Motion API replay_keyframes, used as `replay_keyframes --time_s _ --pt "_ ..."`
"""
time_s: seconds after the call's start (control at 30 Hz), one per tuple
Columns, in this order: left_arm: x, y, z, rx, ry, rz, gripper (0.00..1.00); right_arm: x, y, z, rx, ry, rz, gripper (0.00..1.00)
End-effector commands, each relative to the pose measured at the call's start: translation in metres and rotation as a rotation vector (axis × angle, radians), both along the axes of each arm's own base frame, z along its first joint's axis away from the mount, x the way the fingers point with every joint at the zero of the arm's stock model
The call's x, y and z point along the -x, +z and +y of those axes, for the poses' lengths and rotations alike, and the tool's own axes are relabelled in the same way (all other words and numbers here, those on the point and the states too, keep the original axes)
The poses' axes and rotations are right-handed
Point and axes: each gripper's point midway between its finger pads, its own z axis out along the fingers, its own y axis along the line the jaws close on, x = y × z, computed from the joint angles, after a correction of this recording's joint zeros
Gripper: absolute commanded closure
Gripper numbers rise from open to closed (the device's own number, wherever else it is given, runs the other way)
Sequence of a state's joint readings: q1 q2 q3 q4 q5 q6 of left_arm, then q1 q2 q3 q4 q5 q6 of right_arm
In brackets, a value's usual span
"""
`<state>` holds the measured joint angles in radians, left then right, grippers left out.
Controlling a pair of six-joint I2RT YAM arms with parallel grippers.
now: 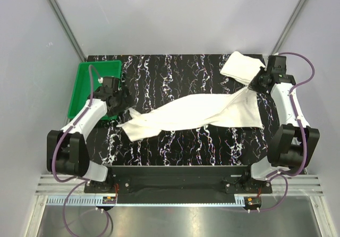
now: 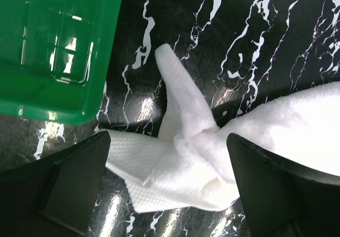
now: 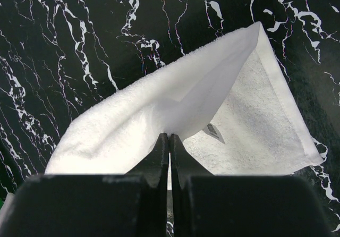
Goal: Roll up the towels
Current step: Flatten the towel
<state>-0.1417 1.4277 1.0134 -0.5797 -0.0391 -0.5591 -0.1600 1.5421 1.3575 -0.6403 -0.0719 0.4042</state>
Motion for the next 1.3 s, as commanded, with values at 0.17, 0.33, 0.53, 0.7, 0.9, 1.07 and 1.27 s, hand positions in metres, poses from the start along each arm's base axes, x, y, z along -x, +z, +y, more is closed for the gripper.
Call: replay_keyframes --time_s 0.17,0.33,0.53,0.7,0.9,1.07,1.27 --pt "-0.010 0.000 0.007 -0.057 0.056 -0.025 0.01 -0.006 0.001 0.002 -0.012 0.018 -0.024 1.00" --pt "0.003 -0.023 0.021 -0.104 0.091 0.037 0.01 -0.008 -0.005 0.005 -0.031 0.030 -0.016 1.00" --pt "0.003 -0.030 0.046 -0.108 0.170 0.047 0.01 -0.008 -0.005 0.007 -0.037 0.035 -0.015 1.00" --pt "-0.003 -0.037 0.079 -0.108 0.238 0.072 0.01 -0.010 -0.006 0.009 -0.049 0.043 -0.017 1.00" --pt "-0.026 -0.032 0.116 -0.150 0.304 0.080 0.01 -0.010 -0.009 0.012 -0.065 0.050 -0.014 1.00" --pt "-0.056 -0.023 0.138 -0.215 0.322 0.073 0.01 -0.012 -0.010 0.014 -0.073 0.055 -0.017 1.00" --pt "-0.086 -0.024 0.137 -0.191 0.287 0.070 0.01 -0.012 -0.012 0.013 -0.074 0.053 -0.011 1.00"
